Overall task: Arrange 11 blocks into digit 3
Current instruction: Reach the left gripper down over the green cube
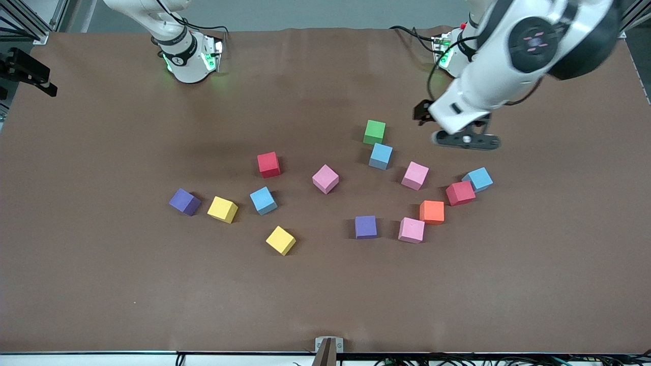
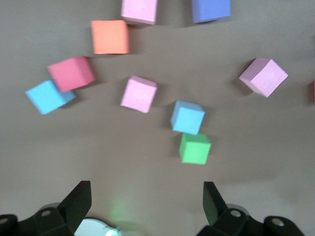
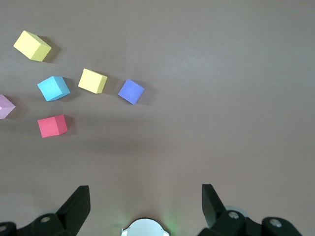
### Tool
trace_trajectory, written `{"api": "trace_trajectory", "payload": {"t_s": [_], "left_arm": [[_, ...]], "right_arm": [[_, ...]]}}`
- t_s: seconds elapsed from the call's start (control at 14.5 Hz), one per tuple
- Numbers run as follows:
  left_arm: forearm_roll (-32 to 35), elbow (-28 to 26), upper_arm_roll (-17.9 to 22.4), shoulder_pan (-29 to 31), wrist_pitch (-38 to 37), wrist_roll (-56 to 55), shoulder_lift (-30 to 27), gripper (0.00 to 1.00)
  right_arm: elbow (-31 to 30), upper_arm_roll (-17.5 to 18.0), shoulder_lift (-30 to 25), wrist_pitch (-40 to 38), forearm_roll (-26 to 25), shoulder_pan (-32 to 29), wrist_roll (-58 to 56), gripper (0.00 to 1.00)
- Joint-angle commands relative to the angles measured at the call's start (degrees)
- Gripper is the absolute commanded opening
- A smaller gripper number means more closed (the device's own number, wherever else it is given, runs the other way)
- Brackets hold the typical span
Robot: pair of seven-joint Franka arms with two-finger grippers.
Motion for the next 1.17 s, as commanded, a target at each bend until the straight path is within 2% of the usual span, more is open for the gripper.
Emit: {"api": "trace_trajectory", "payload": {"t_s": [0.0, 0.21, 0.34, 0.48, 0.76, 1.1], "left_arm": [[0.1, -7.4, -4.7, 0.7, 7.4, -4.0, -1.6, 1.0], [0.4, -13.9, -9.3, 0.4, 15.3, -8.1, -1.5, 1.0], [2.3, -18.6, -11.0, -0.9, 21.4, -11.2, -1.4, 1.0], [4.3, -23.7, -11.2, -3.8, 28.4, -13.9, -0.5, 1.0], [8.9, -27.3, -11.2, -6.6, 35.1, -18.7, 5.2, 1.0], [9.5, -35.3, -11.2, -8.0, 47.0, -19.0, 5.8, 1.0]], "right_arm": [[0.3, 0.6, 0.1, 0.3, -0.6, -1.3, -0.9, 1.0], [0.2, 0.1, 1.1, 3.7, -0.8, -1.6, -1.0, 1.0], [0.1, 0.0, 3.5, 4.4, -0.9, -1.7, -0.9, 1.0], [0.2, -1.1, 7.6, 4.9, -0.7, -2.2, -0.9, 1.0], [0.2, -1.4, 12.9, 8.5, -0.8, -2.9, -1.1, 1.0], [-0.5, -1.1, 14.9, 9.6, 0.5, -0.9, 2.2, 1.0]]}}
